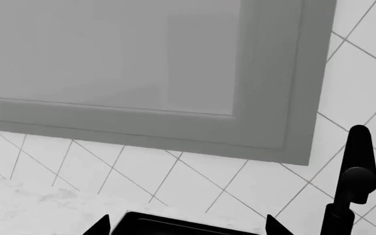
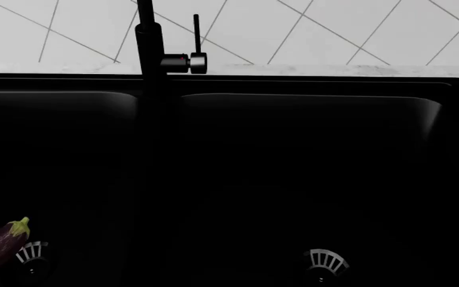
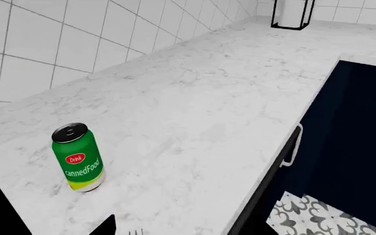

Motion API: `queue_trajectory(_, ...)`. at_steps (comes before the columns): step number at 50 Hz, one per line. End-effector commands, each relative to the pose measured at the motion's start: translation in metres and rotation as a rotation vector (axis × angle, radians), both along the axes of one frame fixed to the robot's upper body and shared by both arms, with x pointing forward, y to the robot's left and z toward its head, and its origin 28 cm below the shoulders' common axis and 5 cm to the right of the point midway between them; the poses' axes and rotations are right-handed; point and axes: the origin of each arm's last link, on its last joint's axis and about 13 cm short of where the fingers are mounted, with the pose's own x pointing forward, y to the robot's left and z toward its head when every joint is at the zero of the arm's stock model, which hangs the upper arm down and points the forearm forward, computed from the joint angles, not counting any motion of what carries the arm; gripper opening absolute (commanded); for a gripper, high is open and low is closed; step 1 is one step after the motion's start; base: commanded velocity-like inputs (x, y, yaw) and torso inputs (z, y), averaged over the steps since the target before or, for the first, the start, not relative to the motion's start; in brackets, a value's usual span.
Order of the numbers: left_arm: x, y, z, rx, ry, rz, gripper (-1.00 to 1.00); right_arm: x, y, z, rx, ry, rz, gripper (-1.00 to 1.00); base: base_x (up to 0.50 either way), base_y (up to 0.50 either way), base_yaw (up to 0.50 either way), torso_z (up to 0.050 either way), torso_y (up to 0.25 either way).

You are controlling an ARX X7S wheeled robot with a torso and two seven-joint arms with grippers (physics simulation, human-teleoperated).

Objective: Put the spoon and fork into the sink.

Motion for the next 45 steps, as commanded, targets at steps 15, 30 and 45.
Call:
queue_trajectory(15,0.002,-0.002,-0.003,-0.024,0.013,-0.016,1.0,0.015,0.001,-0.042,0.096,0.105,0.065,1.0,0.0,0.0,0.0,0.0,0.0)
queue_trajectory(30,0.001,-0.002,-0.004,-0.022,0.016,-0.015,1.0,0.015,0.002,-0.058,0.099,0.181,0.1,1.0,0.0,0.0,0.0,0.0,0.0)
queue_trajectory(45,0.002,-0.003,-0.004,-0.017,0.018,-0.019,1.0,0.026,0.003,-0.07,0.119,0.186,0.144,1.0,0.0,0.0,0.0,0.0,0.0)
